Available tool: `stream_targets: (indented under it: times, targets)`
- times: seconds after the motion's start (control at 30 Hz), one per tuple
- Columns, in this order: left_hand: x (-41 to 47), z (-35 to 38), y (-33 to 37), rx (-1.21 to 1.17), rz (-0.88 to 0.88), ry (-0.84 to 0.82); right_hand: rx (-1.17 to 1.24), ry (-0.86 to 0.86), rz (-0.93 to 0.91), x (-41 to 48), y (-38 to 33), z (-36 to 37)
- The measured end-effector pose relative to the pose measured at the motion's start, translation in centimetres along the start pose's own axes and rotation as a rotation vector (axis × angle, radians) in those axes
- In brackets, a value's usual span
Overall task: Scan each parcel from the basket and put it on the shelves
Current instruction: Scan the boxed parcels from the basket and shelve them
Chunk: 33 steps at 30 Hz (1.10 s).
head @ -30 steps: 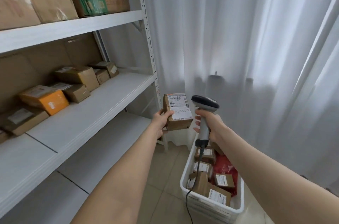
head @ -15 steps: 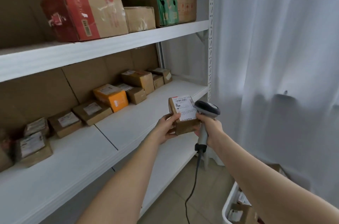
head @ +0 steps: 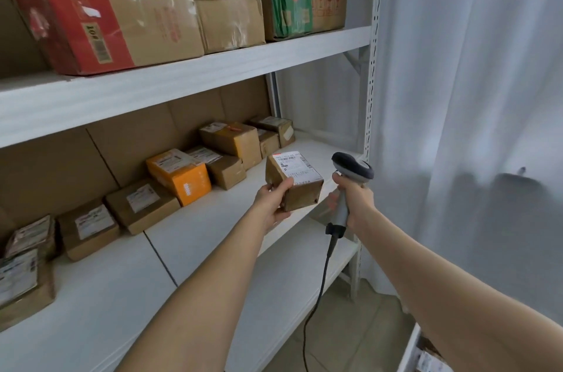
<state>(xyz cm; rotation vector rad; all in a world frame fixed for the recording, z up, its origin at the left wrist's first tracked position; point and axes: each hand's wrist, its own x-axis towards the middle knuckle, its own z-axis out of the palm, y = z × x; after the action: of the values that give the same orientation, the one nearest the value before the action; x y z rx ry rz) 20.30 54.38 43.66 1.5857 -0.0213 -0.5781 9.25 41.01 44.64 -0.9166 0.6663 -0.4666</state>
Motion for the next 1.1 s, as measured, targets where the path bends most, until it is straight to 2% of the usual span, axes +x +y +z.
stream_targets:
  times: [0.2, 0.53, 0.77, 1.1]
  targets:
    - [9.8, 4.7, 2.6, 0.030, -0.001, 0.082, 0.024, -0.002, 0.011, 11.1, -2.5, 0.5]
    - [26.2, 12.7, 6.9, -0.082, -0.086, 0.135, 0.040, 0.000, 0.113, 28.5, -6.1, 1.7]
    - [33.4, 14.8, 7.1, -0.139, -0.095, 0.214, 0.021, 0.010, 0.164, 33.9, -5.4, 1.4]
    - [37.1, 15.8, 8.2, -0.021, -0.094, 0.329, -0.009, -0.026, 0.179, 35.8, -5.2, 0.6]
